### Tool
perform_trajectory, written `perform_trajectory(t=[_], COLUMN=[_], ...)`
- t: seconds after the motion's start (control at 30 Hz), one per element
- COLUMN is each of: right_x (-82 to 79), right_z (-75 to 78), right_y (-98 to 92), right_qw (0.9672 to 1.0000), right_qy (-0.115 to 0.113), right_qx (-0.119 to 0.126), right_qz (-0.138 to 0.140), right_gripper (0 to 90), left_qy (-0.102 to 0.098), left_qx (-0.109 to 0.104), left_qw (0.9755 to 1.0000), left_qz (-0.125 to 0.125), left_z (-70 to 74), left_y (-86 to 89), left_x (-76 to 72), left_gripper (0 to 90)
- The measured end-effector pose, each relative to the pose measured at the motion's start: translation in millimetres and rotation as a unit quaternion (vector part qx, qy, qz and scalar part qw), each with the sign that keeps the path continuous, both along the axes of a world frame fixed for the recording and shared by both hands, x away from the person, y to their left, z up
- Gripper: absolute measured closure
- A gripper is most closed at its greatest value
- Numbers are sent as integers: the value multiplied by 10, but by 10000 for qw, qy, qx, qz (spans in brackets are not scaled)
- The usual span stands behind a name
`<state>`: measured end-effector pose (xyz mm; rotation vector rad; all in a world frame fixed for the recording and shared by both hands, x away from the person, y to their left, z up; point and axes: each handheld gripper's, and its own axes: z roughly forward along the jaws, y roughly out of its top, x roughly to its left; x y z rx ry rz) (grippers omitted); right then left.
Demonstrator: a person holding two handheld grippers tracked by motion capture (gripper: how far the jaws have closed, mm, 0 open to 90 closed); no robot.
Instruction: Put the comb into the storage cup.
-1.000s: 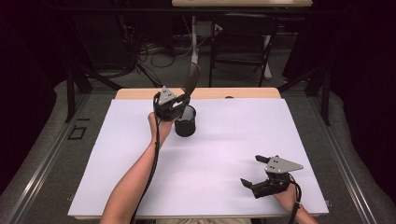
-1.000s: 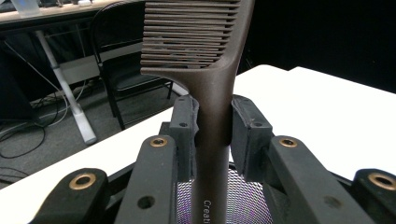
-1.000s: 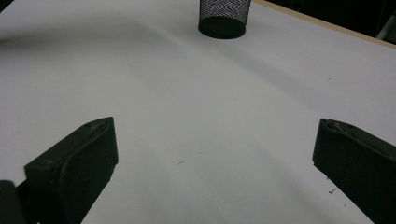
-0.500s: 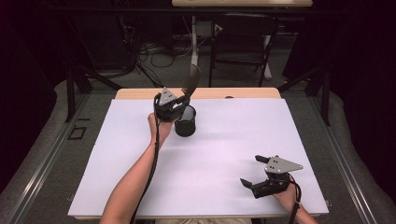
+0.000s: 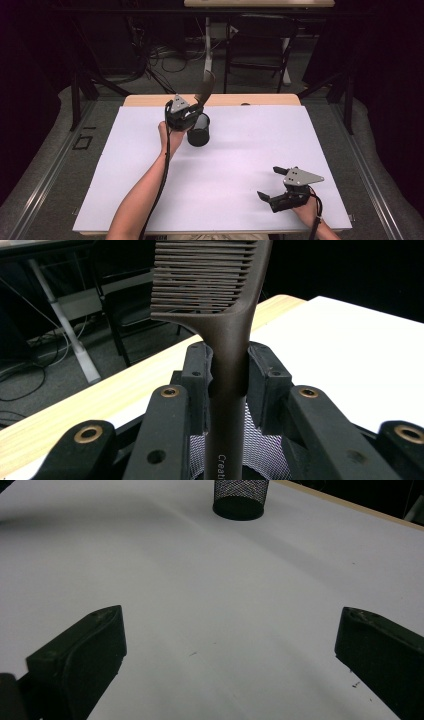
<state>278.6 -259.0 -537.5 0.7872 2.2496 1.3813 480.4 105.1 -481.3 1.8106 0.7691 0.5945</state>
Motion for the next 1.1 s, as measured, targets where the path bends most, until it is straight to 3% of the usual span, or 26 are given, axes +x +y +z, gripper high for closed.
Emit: perform_trajectory(t=[0.23,1.1], right_x=[1,0], right_z=[-2,0], right_y=[3,2], right_qw=[10000,10000], right_qy=[3,-7], right_qx=[-11,-2], right_qz=[5,2], right_gripper=[0,0], left_qy=[56,180], left_qx=[143,281], left_qw=[9999,9994], left_qz=[-70,-88], left_z=[-37,-91], left_y=[-22,-25], left_x=[-3,-12], left_gripper=[723,723])
